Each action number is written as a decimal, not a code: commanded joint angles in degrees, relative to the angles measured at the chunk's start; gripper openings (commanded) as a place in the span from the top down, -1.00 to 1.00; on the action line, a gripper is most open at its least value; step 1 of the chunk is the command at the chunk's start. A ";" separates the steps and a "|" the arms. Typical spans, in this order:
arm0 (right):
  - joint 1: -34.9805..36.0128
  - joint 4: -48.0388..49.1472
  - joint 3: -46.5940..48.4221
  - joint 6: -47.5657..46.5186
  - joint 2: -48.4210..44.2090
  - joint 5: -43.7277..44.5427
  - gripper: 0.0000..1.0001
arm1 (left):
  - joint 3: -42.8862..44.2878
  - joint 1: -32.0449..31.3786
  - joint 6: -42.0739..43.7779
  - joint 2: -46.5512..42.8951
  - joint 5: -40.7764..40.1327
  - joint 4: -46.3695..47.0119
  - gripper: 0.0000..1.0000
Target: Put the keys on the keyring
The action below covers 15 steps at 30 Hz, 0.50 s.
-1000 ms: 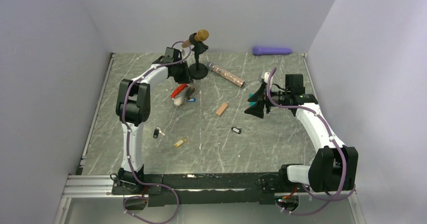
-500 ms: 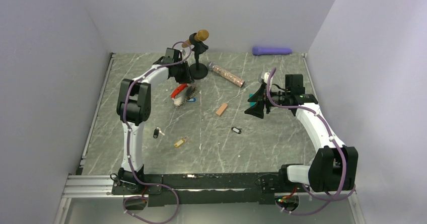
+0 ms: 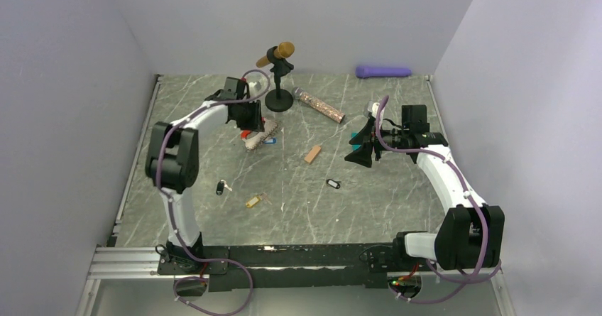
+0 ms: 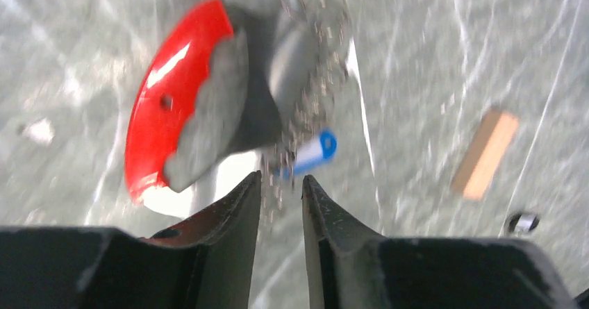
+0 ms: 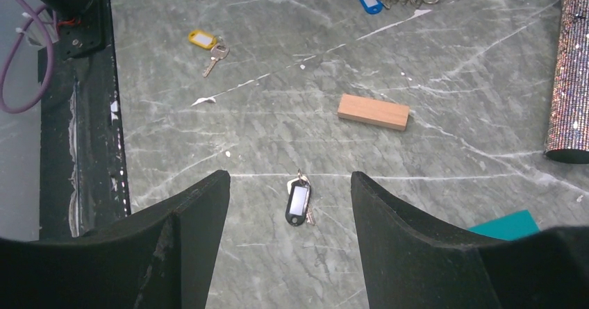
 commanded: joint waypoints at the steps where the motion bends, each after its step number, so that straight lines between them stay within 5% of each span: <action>1: -0.26 -0.05 0.78 -1.30 0.22 -1.94 -0.36 | -9.63 -0.02 13.28 -15.74 -1.84 1.22 0.28; 5: -0.24 -0.46 0.88 -1.56 0.72 -2.28 -0.36 | -21.91 0.02 28.57 -25.46 1.48 7.49 0.10; 10: -0.22 -0.46 0.74 -1.69 0.19 -2.03 -0.36 | -24.04 1.48 47.71 -26.76 3.40 3.35 0.04; 15: -0.20 -0.64 0.67 -1.77 0.19 -2.52 -0.37 | -28.14 4.86 55.88 -25.88 6.68 7.74 0.07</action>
